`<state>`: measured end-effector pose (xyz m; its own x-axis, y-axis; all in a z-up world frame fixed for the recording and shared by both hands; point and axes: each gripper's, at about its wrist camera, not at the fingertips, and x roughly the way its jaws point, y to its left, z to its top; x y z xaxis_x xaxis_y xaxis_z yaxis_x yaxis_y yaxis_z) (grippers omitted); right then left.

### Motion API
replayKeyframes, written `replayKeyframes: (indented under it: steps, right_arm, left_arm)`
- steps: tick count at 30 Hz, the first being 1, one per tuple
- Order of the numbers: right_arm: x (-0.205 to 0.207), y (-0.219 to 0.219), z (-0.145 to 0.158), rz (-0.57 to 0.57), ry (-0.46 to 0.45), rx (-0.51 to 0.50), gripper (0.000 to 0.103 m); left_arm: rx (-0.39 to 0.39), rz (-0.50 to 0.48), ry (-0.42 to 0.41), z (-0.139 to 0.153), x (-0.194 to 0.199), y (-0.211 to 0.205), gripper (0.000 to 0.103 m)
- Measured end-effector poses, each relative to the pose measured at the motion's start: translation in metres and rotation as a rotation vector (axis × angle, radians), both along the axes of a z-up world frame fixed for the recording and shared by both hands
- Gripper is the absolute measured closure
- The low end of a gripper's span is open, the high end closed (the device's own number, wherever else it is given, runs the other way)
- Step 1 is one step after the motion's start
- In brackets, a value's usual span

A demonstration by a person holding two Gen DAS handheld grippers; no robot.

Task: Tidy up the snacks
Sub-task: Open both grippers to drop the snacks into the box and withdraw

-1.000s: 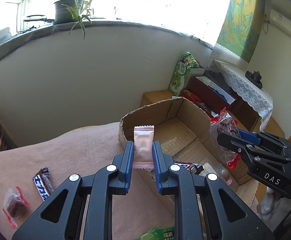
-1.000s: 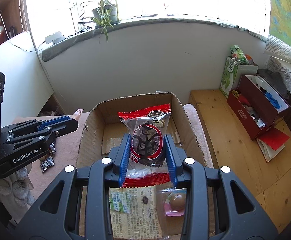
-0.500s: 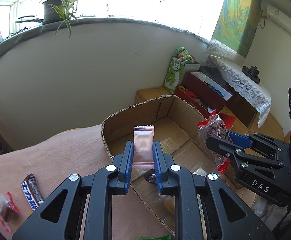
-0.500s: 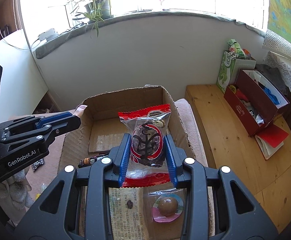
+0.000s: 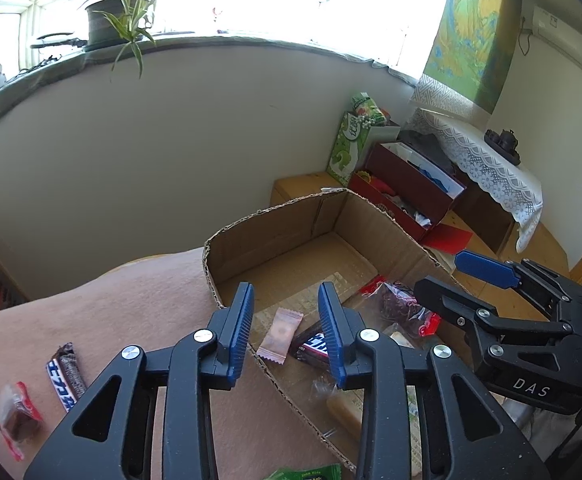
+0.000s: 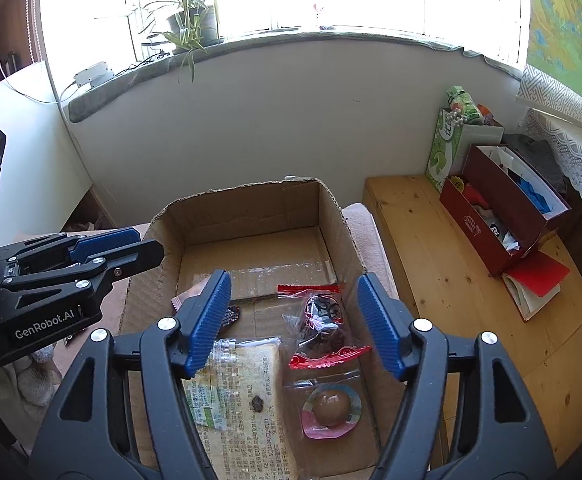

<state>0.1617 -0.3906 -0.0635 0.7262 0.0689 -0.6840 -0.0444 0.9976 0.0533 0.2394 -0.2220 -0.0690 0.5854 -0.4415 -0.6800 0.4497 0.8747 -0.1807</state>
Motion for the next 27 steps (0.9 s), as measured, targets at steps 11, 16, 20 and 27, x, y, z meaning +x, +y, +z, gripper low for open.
replayKeyframes:
  steps: [11,16,20,27]
  right_arm:
    - [-0.016,0.008,0.006,0.008,-0.003,0.008,0.034]
    - [-0.026,0.021,0.014,0.027,-0.020,0.020,0.034]
    - [-0.035,0.037,0.021,0.055,-0.032,0.016,0.034]
    - [-0.053,0.070,0.032,0.120,-0.052,0.019,0.034]
  left_arm:
    - [-0.021,0.037,-0.013,0.011,-0.013,0.026,0.071]
    - [-0.026,0.058,-0.017,0.015,-0.022,0.041,0.071]
    - [-0.029,0.081,-0.031,0.019,-0.030,0.060,0.071]
    - [-0.053,0.180,-0.048,0.026,-0.042,0.120,0.068]
